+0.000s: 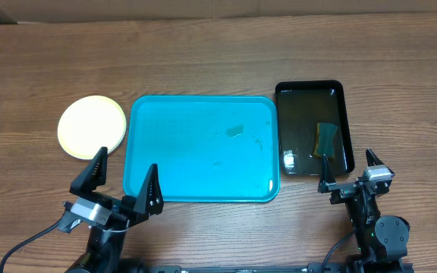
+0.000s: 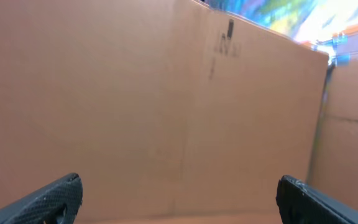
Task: Clean dirty plates on tray and stack at the side
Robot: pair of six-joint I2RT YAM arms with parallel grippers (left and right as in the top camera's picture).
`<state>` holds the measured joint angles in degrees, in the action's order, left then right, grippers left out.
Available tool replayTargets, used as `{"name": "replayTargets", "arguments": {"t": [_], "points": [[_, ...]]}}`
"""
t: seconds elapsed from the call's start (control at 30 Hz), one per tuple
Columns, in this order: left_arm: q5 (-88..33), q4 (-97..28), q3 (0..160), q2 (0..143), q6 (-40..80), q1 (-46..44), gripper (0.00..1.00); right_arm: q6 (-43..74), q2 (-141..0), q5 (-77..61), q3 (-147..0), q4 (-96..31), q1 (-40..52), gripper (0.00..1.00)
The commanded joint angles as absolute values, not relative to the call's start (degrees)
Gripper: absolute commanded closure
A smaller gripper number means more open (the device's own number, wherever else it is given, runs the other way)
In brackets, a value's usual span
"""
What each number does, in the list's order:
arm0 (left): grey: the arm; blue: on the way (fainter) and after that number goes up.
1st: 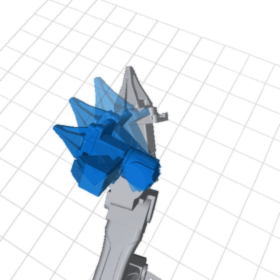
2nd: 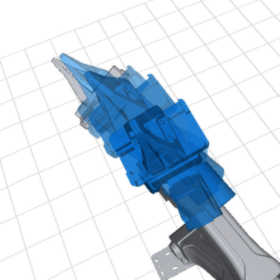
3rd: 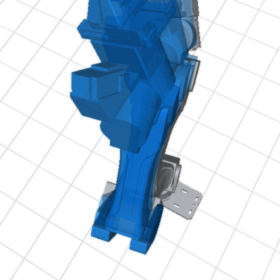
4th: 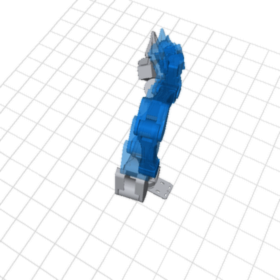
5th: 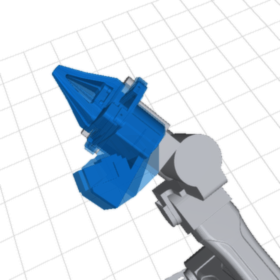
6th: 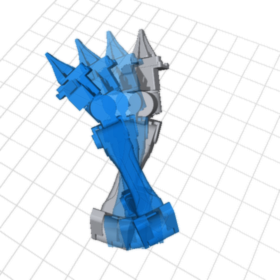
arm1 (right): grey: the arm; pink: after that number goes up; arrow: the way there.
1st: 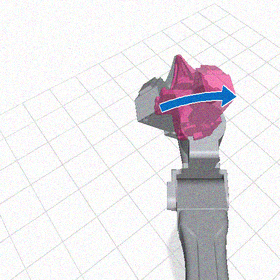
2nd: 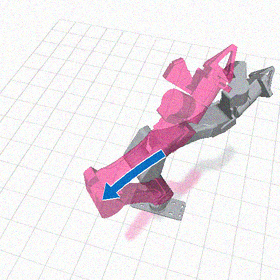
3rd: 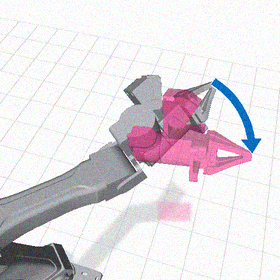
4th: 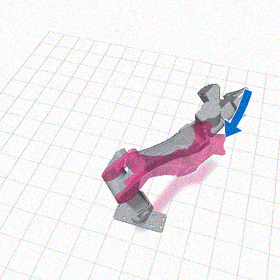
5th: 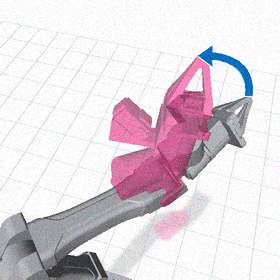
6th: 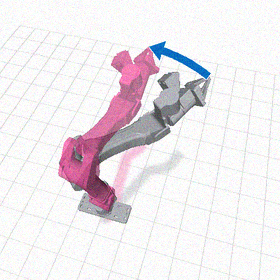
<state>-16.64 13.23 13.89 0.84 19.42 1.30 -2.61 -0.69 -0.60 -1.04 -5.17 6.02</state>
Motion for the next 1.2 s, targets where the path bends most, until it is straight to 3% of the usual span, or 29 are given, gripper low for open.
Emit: {"name": "replayTargets", "arguments": {"t": [0.0, 0.4, 0.63, 0.83, 1.17], "points": [[-10.3, 16.0, 9.9, 0.2, 20.3, 0.9, 0.00, -2.9, -0.2, -0.2, -0.4, -4.8, 5.8, 0.00], [-2.7, 13.7, 0.2, 0.2, 21.3, 2.0, 0.00, -2.9, -0.2, -0.2, -0.4, -4.8, 5.8, 0.00], [-1.8, -5.1, 0.3, 0.2, 15.3, 2.7, 0.00, -2.9, -0.2, -0.2, -0.4, -4.8, 5.8, 0.00], [-2.6, -4.4, 0.3, 0.2, 3.6, 2.6, 0.00, -2.9, -0.2, -0.2, -0.4, -4.8, 5.8, 0.00], [-2.5, -4.3, 0.3, 0.2, 3.4, 2.8, 0.00, -2.9, -0.2, -0.2, -0.4, -4.8, 5.8, 0.00]]}}
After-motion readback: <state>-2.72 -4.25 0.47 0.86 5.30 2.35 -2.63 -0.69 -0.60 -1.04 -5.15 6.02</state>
